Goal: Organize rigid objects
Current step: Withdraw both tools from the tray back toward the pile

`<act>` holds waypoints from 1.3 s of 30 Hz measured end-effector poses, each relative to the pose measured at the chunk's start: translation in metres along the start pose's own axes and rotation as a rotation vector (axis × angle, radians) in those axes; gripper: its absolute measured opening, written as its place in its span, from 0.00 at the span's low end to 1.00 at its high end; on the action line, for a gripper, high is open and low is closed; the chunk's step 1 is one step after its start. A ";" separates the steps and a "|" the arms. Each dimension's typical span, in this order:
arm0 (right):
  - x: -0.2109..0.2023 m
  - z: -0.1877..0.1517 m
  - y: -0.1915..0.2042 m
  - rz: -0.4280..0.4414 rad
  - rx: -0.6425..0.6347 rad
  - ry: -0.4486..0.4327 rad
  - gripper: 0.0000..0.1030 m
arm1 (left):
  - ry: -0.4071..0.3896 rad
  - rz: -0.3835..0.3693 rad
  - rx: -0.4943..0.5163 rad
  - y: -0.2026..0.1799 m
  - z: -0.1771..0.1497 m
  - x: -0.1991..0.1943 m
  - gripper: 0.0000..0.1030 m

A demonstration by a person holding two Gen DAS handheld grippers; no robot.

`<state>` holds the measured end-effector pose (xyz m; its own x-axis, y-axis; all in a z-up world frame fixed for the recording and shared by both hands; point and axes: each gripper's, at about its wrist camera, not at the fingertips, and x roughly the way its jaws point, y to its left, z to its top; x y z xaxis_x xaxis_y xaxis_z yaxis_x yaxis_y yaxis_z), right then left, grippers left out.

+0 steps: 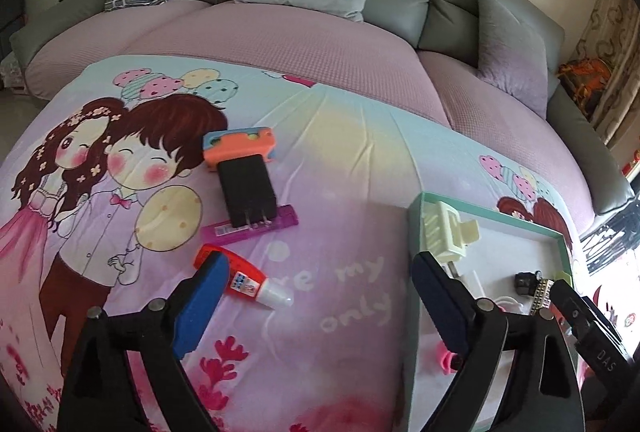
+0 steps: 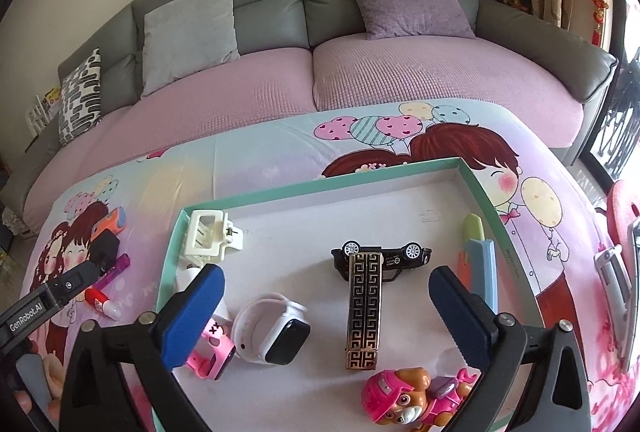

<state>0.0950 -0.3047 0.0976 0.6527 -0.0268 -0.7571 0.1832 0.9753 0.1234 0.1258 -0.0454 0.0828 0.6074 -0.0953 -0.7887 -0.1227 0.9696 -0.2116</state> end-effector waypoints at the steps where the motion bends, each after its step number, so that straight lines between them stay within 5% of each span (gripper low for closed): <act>1: 0.001 0.000 0.002 0.001 -0.003 0.000 1.00 | -0.005 0.018 -0.014 0.004 0.000 0.000 0.90; 20: -0.005 -0.003 0.067 0.162 -0.124 -0.074 1.00 | -0.071 0.155 -0.258 0.078 0.004 -0.013 0.91; 29: -0.004 -0.011 0.109 0.304 -0.176 -0.099 1.00 | -0.106 0.212 -0.277 0.099 0.005 -0.025 0.91; 39: 0.017 -0.027 0.156 0.389 -0.240 -0.020 1.00 | -0.117 0.247 -0.294 0.124 0.003 -0.029 0.91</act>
<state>0.1148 -0.1471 0.0860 0.6538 0.3495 -0.6711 -0.2524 0.9369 0.2420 0.0955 0.0786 0.0810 0.6145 0.1756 -0.7692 -0.4854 0.8527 -0.1931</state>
